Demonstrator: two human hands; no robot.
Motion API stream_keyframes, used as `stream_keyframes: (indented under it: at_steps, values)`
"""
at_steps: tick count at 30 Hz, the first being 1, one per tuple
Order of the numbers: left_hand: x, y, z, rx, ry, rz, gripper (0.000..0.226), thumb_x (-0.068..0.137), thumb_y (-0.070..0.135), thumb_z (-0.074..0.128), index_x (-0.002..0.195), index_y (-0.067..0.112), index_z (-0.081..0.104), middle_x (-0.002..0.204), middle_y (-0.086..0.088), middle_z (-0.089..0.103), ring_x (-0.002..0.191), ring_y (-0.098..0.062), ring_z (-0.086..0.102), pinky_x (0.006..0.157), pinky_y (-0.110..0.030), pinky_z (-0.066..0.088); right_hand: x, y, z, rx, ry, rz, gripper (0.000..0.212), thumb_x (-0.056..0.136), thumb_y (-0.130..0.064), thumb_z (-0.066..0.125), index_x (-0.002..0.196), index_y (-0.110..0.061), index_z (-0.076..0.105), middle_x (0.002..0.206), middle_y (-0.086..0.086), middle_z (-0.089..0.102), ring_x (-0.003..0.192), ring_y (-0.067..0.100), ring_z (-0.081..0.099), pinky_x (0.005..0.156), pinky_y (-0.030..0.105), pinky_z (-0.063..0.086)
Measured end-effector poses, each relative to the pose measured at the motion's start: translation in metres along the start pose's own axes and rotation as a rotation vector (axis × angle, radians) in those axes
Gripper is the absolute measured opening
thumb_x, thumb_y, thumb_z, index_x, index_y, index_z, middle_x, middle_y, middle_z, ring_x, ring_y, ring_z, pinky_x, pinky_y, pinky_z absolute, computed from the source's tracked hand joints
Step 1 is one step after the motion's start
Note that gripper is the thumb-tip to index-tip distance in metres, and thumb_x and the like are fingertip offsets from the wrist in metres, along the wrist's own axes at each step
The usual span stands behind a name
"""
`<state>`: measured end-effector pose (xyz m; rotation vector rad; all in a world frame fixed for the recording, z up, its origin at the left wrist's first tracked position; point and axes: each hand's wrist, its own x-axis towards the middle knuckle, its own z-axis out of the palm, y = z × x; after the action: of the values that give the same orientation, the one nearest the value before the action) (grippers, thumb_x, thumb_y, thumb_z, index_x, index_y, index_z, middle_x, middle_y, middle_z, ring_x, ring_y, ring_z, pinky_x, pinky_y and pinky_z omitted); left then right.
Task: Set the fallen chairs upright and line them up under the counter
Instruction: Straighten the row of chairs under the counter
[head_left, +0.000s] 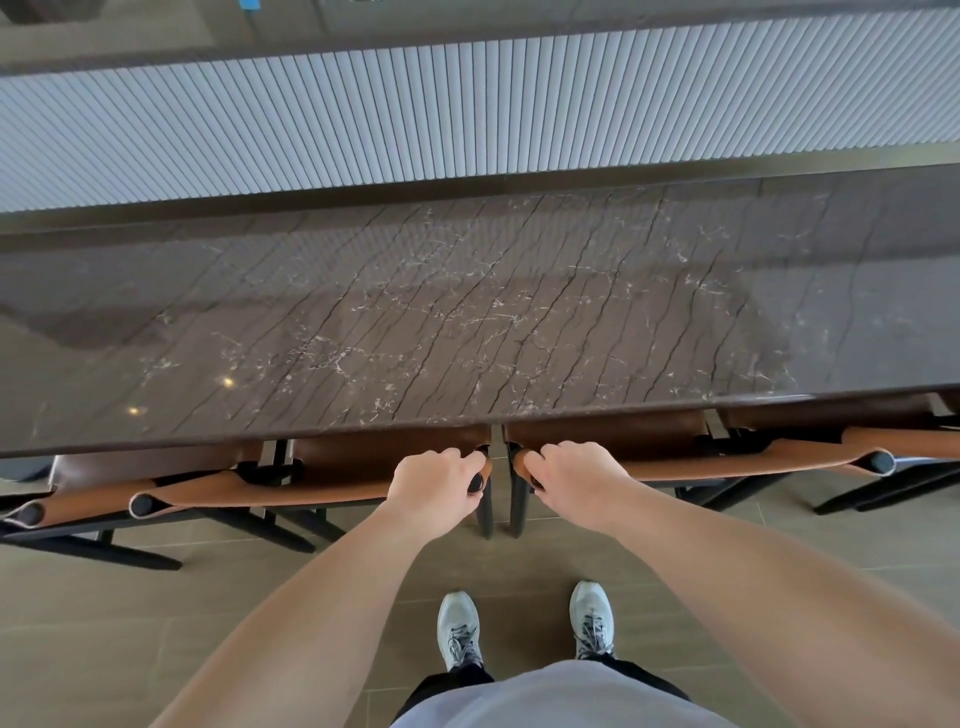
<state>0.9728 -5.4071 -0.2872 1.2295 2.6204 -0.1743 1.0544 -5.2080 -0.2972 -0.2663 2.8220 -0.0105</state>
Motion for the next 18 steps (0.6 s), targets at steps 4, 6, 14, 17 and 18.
stream_keyframes:
  at_steps: [4,6,14,17,18]
  values:
    - [0.000,0.001,0.000,-0.009,-0.009,-0.008,0.029,0.098,0.044,0.048,0.119,0.024,0.048,0.086,0.002,0.048,0.070,-0.022,0.055,0.051,-0.029,0.034,-0.007,0.002,0.003,0.026,0.006,0.010,0.029,0.099,-0.033,0.049,0.123,-0.017,0.048,0.104,0.004,0.059,0.089,0.028,0.059,0.059,0.037,0.044]
    - [0.000,0.002,-0.001,-0.017,-0.009,-0.021,0.029,0.097,0.044,0.049,0.119,0.024,0.048,0.086,0.003,0.048,0.070,-0.021,0.054,0.051,-0.029,0.035,-0.010,0.001,0.005,0.045,0.029,0.039,0.030,0.097,-0.032,0.052,0.124,-0.019,0.049,0.103,0.003,0.059,0.090,0.027,0.059,0.058,0.036,0.041]
    - [-0.002,0.008,0.000,-0.047,-0.005,-0.081,0.029,0.096,0.043,0.052,0.120,0.025,0.050,0.085,0.004,0.047,0.068,-0.018,0.048,0.047,-0.027,0.024,-0.015,-0.004,0.002,0.030,0.021,0.075,0.028,0.097,-0.029,0.053,0.123,-0.019,0.048,0.105,0.003,0.058,0.091,0.027,0.057,0.058,0.035,0.035]
    - [-0.003,0.010,-0.001,-0.068,-0.010,-0.101,0.028,0.095,0.042,0.054,0.117,0.025,0.052,0.082,0.006,0.044,0.066,-0.016,0.045,0.045,-0.025,0.017,-0.017,-0.006,0.000,0.021,0.009,0.096,0.027,0.096,-0.024,0.056,0.121,-0.019,0.048,0.103,0.002,0.058,0.089,0.026,0.057,0.057,0.035,0.036]
    - [-0.003,0.010,0.000,-0.079,-0.009,-0.112,0.028,0.095,0.042,0.054,0.117,0.025,0.053,0.081,0.007,0.044,0.065,-0.016,0.044,0.045,-0.025,0.016,-0.018,-0.007,0.000,0.019,0.006,0.105,0.027,0.095,-0.022,0.057,0.120,-0.019,0.048,0.103,0.002,0.058,0.089,0.026,0.057,0.057,0.035,0.036]
